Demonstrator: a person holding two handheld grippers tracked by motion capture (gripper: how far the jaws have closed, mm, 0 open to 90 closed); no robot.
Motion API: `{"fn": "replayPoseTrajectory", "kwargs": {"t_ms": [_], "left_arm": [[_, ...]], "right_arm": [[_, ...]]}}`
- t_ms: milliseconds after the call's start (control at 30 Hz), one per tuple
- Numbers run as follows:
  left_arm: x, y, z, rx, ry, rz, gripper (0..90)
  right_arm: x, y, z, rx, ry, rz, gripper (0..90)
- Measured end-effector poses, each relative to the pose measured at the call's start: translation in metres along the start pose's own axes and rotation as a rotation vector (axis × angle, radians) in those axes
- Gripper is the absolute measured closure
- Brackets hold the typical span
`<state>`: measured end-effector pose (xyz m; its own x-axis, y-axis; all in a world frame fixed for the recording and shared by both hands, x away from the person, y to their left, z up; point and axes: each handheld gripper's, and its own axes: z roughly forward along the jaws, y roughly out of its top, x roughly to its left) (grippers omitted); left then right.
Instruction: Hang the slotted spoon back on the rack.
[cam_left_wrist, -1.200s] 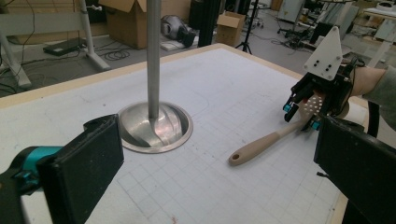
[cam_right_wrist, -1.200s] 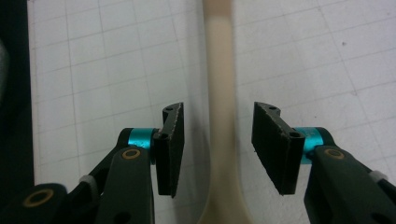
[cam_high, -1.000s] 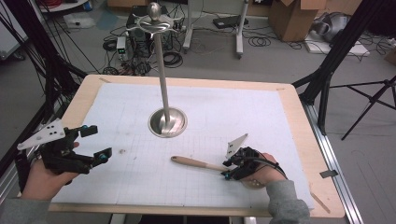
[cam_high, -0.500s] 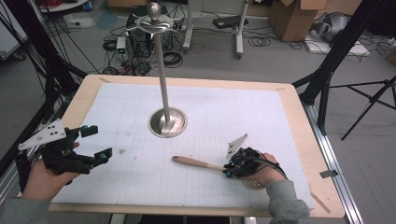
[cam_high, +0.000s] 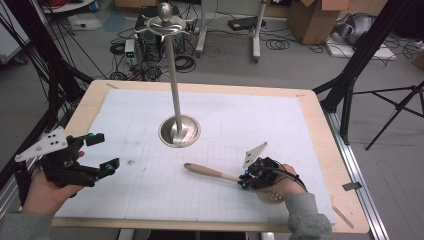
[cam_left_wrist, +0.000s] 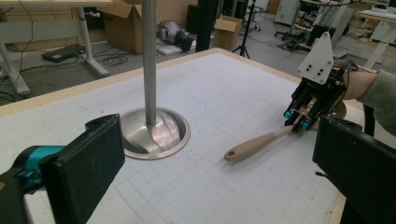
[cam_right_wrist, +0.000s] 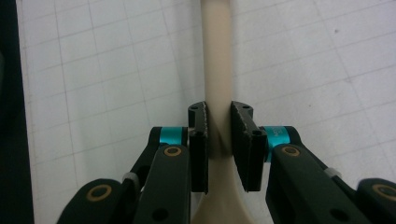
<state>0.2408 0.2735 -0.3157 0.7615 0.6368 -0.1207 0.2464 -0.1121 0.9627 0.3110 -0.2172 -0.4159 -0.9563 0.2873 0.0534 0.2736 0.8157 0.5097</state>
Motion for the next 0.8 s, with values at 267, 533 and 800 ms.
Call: {"fn": "replayPoseTrajectory", "kwargs": {"t_ms": [267, 533, 800], "left_arm": [[0.001, -0.001, -0.002, 0.002, 0.007, -0.002, 2.6], [0.001, -0.002, -0.007, 0.0, 0.017, -0.005, 2.7], [0.002, -0.003, -0.012, -0.005, 0.028, -0.01, 2.6]], "right_arm": [[-0.003, -0.001, -0.009, -0.067, -0.003, 0.04, 77.7], [-0.009, -0.001, -0.019, -0.145, -0.001, 0.079, 77.7], [-0.006, 0.012, -0.034, -0.214, -0.009, 0.081, 77.7]]}}
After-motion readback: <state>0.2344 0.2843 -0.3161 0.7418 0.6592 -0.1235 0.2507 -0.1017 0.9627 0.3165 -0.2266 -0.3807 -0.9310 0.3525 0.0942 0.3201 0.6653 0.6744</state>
